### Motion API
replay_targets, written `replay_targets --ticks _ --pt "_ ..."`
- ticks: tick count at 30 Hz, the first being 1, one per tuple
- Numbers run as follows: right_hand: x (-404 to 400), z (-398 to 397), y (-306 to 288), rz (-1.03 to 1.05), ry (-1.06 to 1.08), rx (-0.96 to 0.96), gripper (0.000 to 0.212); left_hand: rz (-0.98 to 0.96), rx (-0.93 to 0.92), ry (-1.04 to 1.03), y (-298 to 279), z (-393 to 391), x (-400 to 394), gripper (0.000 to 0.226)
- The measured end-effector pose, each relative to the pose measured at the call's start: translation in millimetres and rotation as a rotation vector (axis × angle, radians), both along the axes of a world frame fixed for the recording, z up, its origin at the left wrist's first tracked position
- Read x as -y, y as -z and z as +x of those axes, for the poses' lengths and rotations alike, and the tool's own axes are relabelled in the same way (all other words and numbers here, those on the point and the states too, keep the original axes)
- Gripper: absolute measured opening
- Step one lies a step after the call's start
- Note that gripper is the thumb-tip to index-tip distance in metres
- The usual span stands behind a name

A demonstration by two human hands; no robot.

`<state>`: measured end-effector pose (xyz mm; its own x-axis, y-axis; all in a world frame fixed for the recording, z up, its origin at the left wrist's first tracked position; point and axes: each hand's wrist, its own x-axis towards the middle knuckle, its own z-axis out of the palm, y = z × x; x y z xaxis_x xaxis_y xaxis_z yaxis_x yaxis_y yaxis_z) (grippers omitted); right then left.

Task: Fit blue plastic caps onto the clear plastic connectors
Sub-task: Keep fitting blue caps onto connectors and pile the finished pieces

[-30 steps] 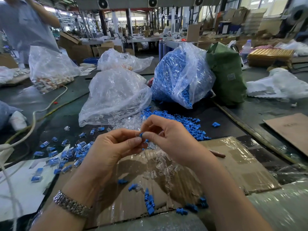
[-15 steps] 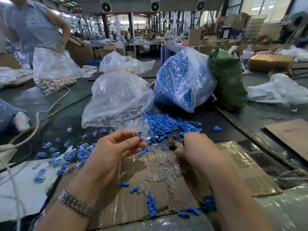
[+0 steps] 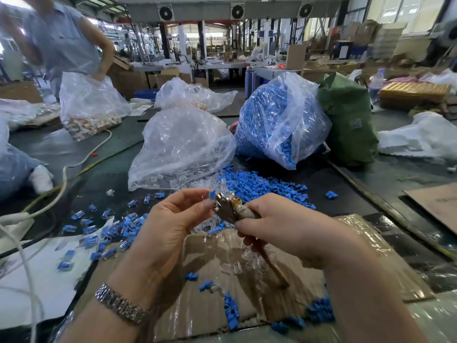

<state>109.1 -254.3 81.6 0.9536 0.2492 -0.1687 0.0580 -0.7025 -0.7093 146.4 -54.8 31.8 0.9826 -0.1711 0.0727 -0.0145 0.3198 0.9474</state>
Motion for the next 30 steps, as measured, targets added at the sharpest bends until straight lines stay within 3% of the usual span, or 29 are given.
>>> replay_targets --ticks 4,11,20,26,28,30 --pt "-4 -5 1 0.0 -0.002 0.02 0.033 0.099 0.056 -0.018 1 -2 -1 0.038" --pt "-8 -4 7 0.072 -0.012 -0.019 0.034 0.263 0.152 -0.047 1 -5 -1 0.022" --pt "-16 -3 17 0.061 -0.011 0.014 0.04 0.341 0.223 -0.093 0 -7 0 0.021" --pt "2 -6 11 0.242 0.03 -0.056 0.028 0.397 0.266 -0.218 -2 -5 -8 0.015" --pt "12 -3 11 0.179 0.133 0.024 0.025 0.545 0.303 -0.353 -2 -3 -18 0.02" --pt "20 2 14 -0.018 0.25 0.115 0.025 0.838 0.321 -0.519 -1 -2 -28 0.021"
